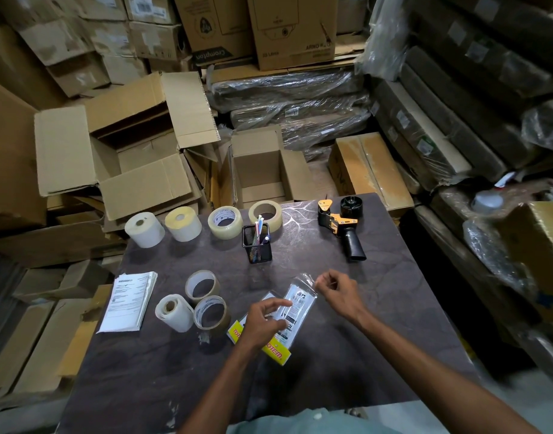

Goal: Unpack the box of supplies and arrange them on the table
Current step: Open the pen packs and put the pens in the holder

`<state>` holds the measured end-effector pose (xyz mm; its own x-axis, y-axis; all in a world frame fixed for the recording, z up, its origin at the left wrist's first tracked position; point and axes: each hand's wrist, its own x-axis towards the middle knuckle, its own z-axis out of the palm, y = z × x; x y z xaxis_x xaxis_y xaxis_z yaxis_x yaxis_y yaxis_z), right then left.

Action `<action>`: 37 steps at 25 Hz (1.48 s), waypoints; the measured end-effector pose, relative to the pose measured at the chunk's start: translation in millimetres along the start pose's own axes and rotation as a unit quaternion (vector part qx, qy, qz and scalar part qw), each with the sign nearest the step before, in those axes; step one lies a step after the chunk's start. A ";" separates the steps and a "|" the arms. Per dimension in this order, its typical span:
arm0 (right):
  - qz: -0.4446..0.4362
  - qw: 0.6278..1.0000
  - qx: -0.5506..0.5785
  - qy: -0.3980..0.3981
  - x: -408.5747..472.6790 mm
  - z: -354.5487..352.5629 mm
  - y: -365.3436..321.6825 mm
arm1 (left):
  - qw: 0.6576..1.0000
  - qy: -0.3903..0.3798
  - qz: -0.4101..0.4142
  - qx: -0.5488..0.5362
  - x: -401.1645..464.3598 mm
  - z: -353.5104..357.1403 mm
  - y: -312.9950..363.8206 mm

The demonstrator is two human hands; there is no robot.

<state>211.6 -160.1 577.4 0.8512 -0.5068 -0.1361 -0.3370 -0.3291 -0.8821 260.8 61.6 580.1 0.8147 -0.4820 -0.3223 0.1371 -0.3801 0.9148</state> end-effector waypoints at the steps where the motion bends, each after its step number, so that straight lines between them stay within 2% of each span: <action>1: 0.005 1.000 -0.009 0.013 0.0 0.9 2.9 | 1.000 0.000 0.003 0.002 0.1 1.3 0.3; 3: 0.003 0.999 -0.029 0.031 -1.6 2.7 7.3 | 1.000 0.003 0.004 0.013 0.7 5.7 1.1; 5: -0.040 0.997 -0.060 0.035 -5.7 3.3 9.2 | 1.000 0.005 0.002 0.026 0.7 10.3 3.2; 9: -0.160 0.974 -0.156 -0.024 -11.6 1.0 -2.1 | 0.997 0.011 0.011 0.077 -4.0 13.1 7.1; 12: -0.200 0.959 -0.193 -0.056 -8.6 4.5 -3.9 | 0.988 0.005 0.037 0.151 -9.8 12.9 13.8; 14: -0.195 0.962 -0.177 -0.069 -8.9 8.3 -2.2 | 0.974 0.003 0.062 0.219 -10.6 11.3 20.6; 19: -0.139 0.981 -0.117 -0.064 -11.4 15.3 -1.1 | 0.914 -0.029 0.144 0.379 -4.9 1.2 35.7; 25: -0.050 0.994 -0.059 -0.082 -16.8 30.4 8.7 | 0.827 -0.104 0.163 0.528 5.8 -10.1 52.6; 28: 0.014 0.994 0.019 -0.105 -12.7 44.3 25.4 | 0.785 -0.123 0.182 0.579 9.9 -12.8 65.5; 30: 0.092 0.979 0.141 -0.115 -10.1 54.3 28.8 | 0.750 -0.154 0.177 0.618 14.0 -12.8 74.7; 32: 0.174 0.943 0.264 -0.107 -11.2 60.6 23.8 | 0.721 -0.184 0.171 0.646 21.8 -10.6 86.5; 37: 0.242 0.901 0.351 -0.078 -15.9 62.2 15.5 | 0.663 -0.222 0.153 0.699 38.6 -3.7 116.1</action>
<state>217.9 -107.5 537.9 0.7376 -0.3205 -0.5943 -0.3922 0.5131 -0.7635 310.3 1.9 674.9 0.3954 -0.7718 -0.4979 -0.9044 -0.4217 -0.0645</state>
